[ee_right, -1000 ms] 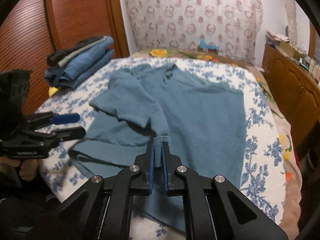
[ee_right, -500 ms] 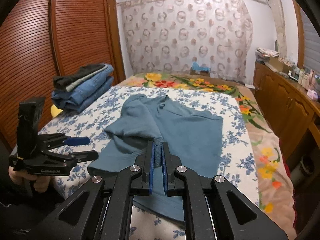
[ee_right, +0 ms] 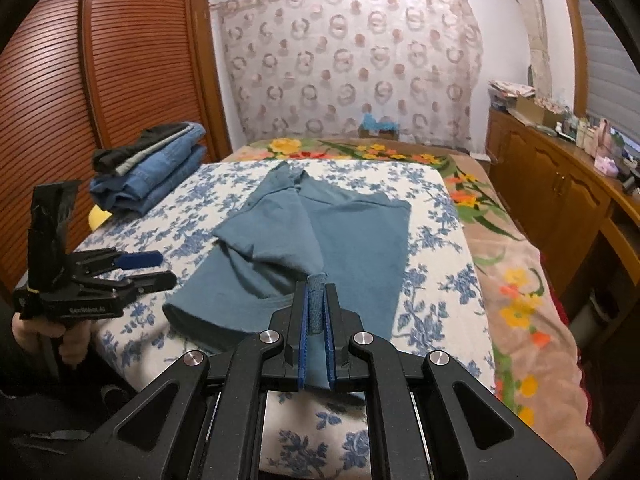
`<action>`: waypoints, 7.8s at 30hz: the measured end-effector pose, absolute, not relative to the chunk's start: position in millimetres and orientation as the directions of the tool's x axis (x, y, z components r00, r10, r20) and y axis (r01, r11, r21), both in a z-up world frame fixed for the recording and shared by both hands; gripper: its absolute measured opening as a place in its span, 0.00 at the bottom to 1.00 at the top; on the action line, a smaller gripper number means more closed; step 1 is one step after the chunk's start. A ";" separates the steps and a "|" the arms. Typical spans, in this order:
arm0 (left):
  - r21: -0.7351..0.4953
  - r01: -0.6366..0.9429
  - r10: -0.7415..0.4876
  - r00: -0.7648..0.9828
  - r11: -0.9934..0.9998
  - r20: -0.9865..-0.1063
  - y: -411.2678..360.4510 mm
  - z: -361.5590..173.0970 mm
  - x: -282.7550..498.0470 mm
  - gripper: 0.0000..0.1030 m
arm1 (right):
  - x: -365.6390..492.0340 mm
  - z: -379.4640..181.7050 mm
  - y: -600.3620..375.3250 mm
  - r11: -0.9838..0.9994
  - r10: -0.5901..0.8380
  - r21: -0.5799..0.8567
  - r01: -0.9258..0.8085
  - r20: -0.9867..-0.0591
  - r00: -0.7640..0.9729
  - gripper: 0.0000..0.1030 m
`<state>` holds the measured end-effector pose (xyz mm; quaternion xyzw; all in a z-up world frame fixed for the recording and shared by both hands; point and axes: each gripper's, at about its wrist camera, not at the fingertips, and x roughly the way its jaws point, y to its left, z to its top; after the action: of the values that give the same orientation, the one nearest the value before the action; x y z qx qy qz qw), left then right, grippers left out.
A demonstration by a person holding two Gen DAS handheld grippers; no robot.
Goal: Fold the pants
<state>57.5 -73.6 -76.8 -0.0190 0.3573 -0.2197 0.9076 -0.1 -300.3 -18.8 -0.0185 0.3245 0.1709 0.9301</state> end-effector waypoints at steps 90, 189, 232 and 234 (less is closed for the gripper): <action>-0.132 0.342 -0.341 0.677 0.931 -0.652 -67.6 -73.2 75.4 0.57 | 160.3 -59.8 -187.9 0.835 0.422 0.127 -0.536 -0.773 0.474 0.04; -0.177 0.477 -0.450 0.551 0.861 -0.703 -118.4 -86.1 48.7 0.35 | 13.9 -64.0 -327.8 0.977 0.211 0.138 -0.165 -0.750 0.626 0.49; -0.230 0.478 -0.490 0.540 0.848 -0.684 -102.2 -91.6 44.4 0.23 | 8.8 -81.5 -305.8 0.976 0.208 0.121 -0.179 -0.754 0.623 0.40; -0.238 0.478 -0.496 0.537 0.846 -0.683 -101.0 -92.0 45.1 0.23 | 8.1 -81.9 -306.3 0.975 0.214 0.129 -0.178 -0.752 0.624 0.39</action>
<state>45.1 -101.0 -92.0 -0.0115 0.3931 -0.2776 0.8765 8.1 -306.3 -81.9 0.0209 0.4197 0.1088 0.9009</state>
